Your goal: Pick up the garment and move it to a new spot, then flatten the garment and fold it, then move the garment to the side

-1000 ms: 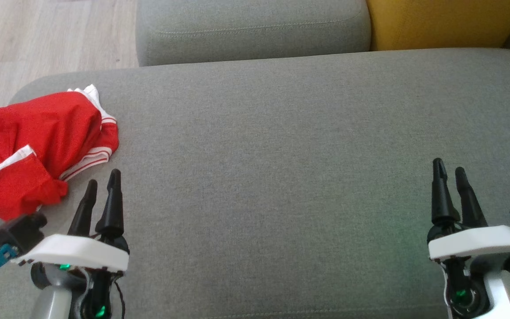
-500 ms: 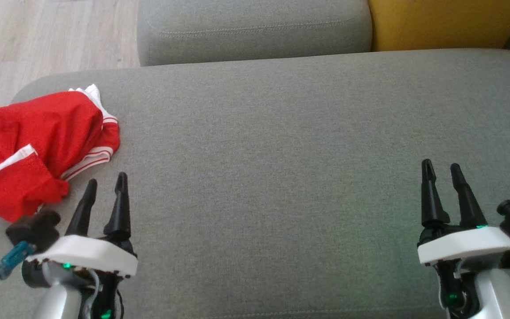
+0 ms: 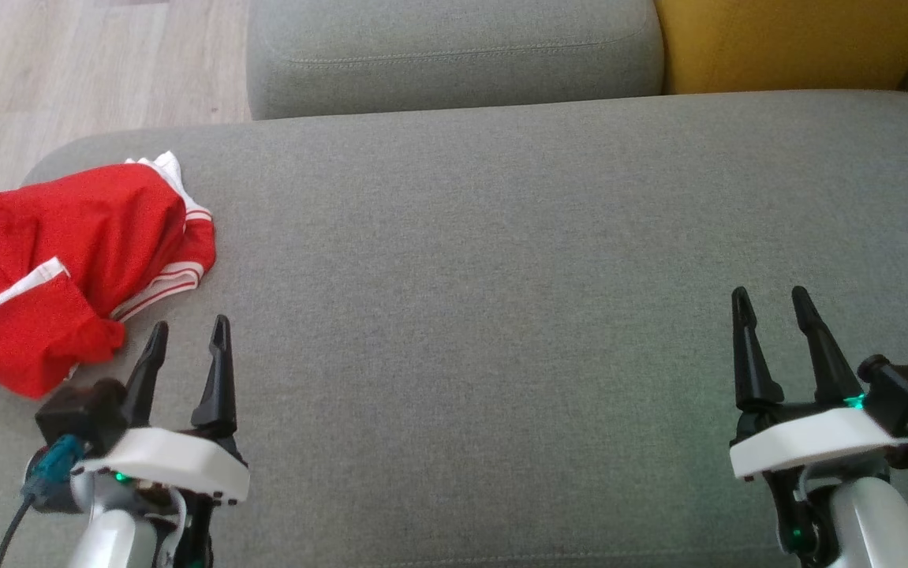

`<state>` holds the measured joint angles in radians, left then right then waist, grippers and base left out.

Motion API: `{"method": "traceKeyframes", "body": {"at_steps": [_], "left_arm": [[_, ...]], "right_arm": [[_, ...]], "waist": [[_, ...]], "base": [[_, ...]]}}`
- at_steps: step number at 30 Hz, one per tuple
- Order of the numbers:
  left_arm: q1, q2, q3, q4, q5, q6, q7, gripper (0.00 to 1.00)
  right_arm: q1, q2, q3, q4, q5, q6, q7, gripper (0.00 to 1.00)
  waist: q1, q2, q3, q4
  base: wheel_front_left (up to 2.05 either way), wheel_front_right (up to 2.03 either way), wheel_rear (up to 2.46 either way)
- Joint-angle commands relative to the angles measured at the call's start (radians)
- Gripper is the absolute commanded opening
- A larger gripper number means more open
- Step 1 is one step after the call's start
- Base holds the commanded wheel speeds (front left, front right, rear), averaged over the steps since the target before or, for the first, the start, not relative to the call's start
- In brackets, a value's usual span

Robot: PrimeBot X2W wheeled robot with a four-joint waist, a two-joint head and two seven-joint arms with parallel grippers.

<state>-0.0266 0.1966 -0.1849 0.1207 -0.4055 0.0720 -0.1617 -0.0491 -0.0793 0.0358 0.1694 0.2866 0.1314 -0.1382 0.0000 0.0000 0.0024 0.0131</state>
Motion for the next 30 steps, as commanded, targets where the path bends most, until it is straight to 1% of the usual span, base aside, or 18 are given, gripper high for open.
{"method": "traceKeyframes", "body": {"at_steps": [1,7,15,30], "left_arm": [[-0.04,0.029,0.021,-0.033,0.028,0.006,-0.014,1.0],[-0.035,0.037,0.01,-0.034,0.09,0.022,-0.032,1.0],[-0.027,0.039,-0.002,-0.033,0.162,0.03,-0.055,1.0],[-0.015,0.017,0.009,-0.014,0.263,0.013,-0.099,1.0]], "right_arm": [[-0.028,-0.012,0.022,-0.039,-0.03,-0.001,-0.014,1.0],[-0.027,-0.009,0.022,-0.036,-0.099,-0.001,-0.025,1.0],[-0.017,0.009,-0.002,-0.037,-0.166,-0.001,-0.038,1.0],[-0.003,0.026,-0.008,-0.034,-0.255,-0.001,-0.051,1.0]], "waist": [[0.0,0.0,0.0,0.0],[0.0,0.0,0.0,0.002],[0.0,0.0,0.002,0.004],[0.0,0.0,0.002,0.005]], "base": [[0.0,0.0,0.0],[0.0,0.0,0.0],[0.0,0.0,0.0],[0.0,0.0,0.0]]}}
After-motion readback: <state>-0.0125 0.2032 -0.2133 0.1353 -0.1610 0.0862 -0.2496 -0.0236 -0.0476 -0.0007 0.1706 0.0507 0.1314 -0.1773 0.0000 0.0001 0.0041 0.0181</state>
